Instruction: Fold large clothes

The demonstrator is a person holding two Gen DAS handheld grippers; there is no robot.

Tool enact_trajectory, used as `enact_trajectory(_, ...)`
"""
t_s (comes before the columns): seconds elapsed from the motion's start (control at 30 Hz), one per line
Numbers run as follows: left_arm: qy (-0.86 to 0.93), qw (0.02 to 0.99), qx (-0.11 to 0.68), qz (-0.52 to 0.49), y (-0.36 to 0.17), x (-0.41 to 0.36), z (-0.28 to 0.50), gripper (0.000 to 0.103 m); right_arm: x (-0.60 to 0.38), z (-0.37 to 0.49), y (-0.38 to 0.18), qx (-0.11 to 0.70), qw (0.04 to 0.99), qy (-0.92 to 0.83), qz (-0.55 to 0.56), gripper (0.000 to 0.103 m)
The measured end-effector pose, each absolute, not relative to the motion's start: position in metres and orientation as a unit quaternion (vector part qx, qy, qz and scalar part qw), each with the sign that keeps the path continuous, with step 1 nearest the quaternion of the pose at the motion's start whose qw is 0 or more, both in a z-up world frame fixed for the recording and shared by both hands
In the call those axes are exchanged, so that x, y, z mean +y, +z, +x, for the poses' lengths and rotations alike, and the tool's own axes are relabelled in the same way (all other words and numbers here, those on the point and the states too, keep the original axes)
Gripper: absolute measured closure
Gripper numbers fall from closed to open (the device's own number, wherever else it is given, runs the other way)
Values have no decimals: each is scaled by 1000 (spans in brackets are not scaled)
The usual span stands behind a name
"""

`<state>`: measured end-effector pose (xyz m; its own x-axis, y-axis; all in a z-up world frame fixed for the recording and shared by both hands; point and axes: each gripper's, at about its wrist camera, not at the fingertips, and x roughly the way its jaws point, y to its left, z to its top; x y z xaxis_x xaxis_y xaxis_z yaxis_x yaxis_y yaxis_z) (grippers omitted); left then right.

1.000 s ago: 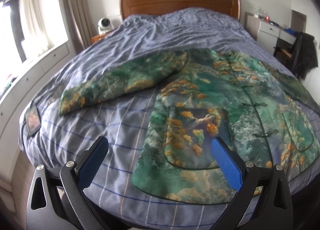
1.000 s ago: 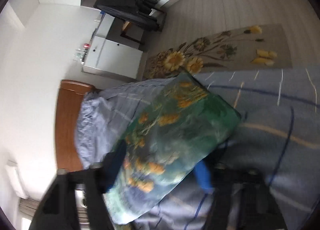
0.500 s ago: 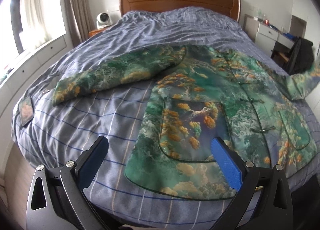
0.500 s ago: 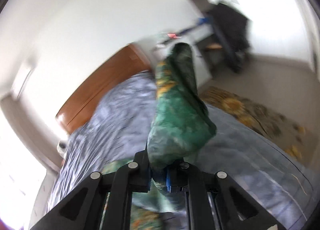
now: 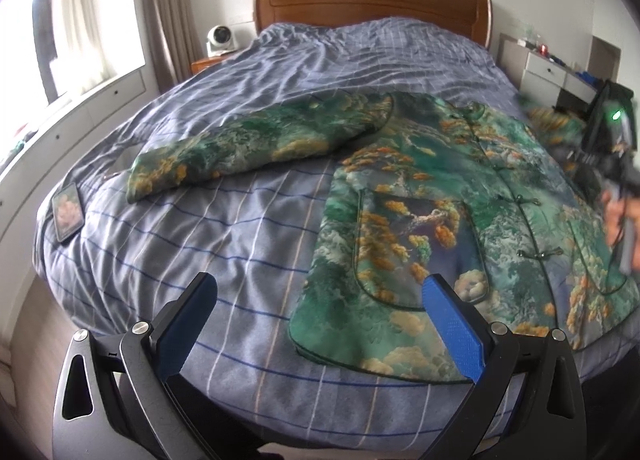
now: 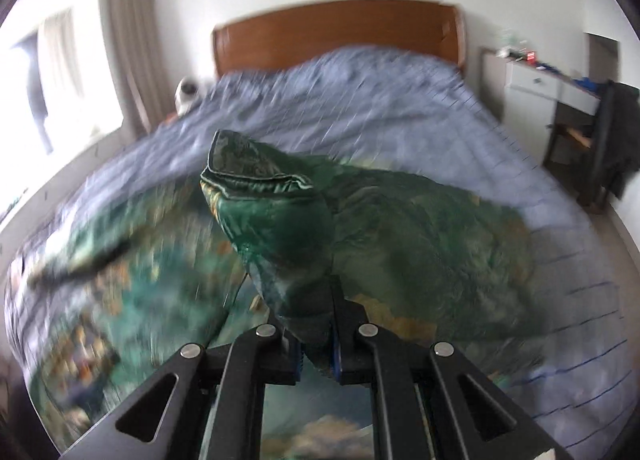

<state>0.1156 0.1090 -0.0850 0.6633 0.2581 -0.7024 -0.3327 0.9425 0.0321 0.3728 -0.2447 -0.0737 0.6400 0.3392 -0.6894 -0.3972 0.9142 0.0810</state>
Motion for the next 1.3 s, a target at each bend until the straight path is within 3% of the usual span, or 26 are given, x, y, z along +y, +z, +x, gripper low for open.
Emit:
enact_trajectory(0.1, 138, 911, 388, -25, -84, 99, 132, 1, -232, 364, -106, 427, 876, 218, -51, 72)
enact_trajectory(0.13, 121, 911, 394, -13, -83, 91, 142, 1, -231, 362, -113, 448, 863, 227, -50, 55)
enact_trajectory(0.17, 108, 911, 398, -9, -82, 87, 147, 1, -225, 355, -116, 459, 856, 235, -49, 50)
enact_trajectory(0.47, -143, 879, 450, -65, -75, 14, 290, 1, -286, 243, -78, 416, 863, 287, 10, 38)
enact_trajectory(0.7, -156, 824, 541, -63, -134, -58, 418, 5, -329, 207, -64, 401, 872, 273, 65, 38)
enact_trajectory(0.8, -127, 820, 556, -41, -152, -72, 439, 23, -338, 190, -59, 388, 878, 272, 66, 38)
enact_trajectory(0.9, -122, 816, 564, -38, -160, -81, 446, 51, -348, 182, -66, 387, 881, 262, 74, 38)
enact_trajectory(0.93, -116, 816, 565, -35, -160, -81, 447, 66, -351, 182, -70, 390, 880, 258, 79, 38)
enact_trajectory(0.97, -110, 818, 564, -30, -159, -79, 448, 88, -355, 180, -73, 394, 879, 255, 83, 38)
enact_trajectory(1.07, -111, 823, 557, -21, -151, -80, 455, 96, -364, 182, -80, 400, 879, 243, 91, 38)
enact_trajectory(1.3, -88, 871, 483, -20, -98, -55, 495, 97, -388, 212, -78, 390, 892, 208, 97, 38)
